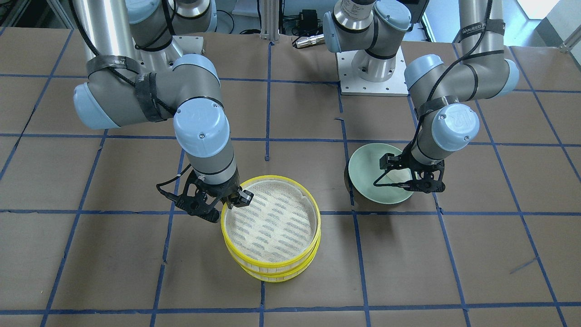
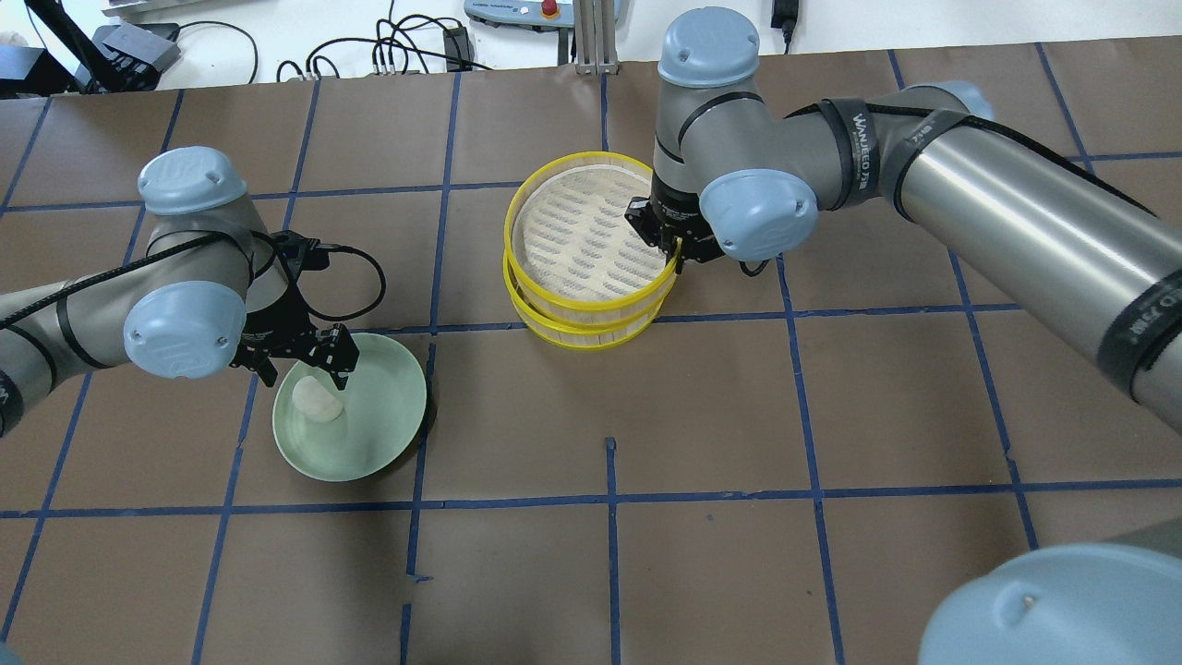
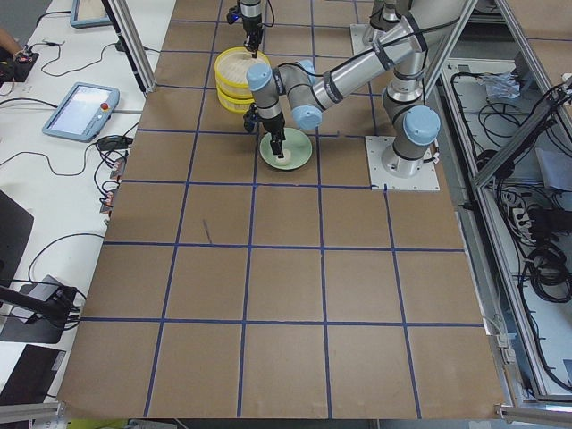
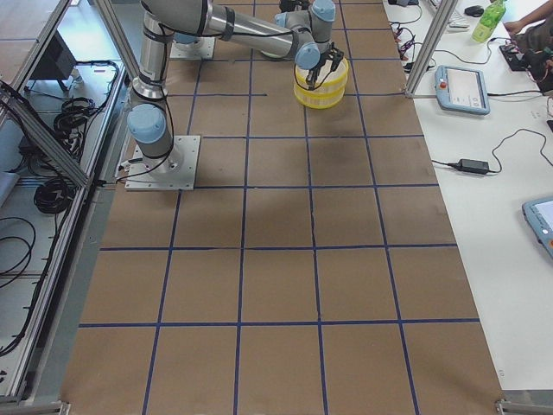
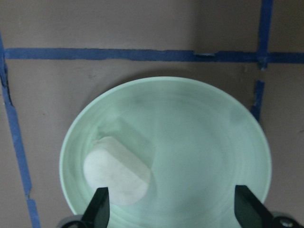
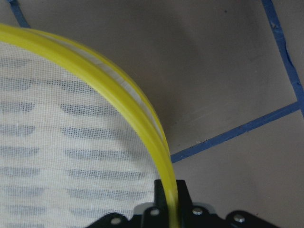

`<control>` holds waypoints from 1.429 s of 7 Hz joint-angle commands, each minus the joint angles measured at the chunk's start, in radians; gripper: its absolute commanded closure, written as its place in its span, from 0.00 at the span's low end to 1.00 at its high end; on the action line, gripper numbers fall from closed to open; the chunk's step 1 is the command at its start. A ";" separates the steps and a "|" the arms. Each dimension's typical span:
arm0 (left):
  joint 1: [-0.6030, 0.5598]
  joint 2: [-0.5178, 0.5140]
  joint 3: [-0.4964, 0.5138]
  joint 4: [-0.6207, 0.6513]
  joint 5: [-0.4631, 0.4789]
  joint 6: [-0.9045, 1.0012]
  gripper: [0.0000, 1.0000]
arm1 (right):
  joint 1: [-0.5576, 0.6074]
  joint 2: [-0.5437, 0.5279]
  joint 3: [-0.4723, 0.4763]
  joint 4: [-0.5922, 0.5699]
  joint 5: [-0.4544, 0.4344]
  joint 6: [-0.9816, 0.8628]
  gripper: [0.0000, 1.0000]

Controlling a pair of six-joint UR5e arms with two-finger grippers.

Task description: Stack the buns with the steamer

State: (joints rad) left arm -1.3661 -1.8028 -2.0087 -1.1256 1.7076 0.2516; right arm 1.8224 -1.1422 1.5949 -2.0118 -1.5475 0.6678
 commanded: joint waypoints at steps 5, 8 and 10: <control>0.001 -0.069 0.008 -0.003 -0.031 0.011 0.99 | 0.009 0.010 -0.007 0.001 0.000 0.019 0.92; -0.016 -0.012 0.033 -0.034 -0.063 0.003 1.00 | 0.011 0.018 -0.033 0.015 0.001 0.021 0.92; -0.027 0.019 0.189 -0.243 -0.201 -0.134 1.00 | 0.011 0.024 -0.030 0.015 0.001 0.019 0.91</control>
State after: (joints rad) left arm -1.3837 -1.7985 -1.9114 -1.2580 1.5726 0.2044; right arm 1.8329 -1.1230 1.5636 -1.9977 -1.5462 0.6876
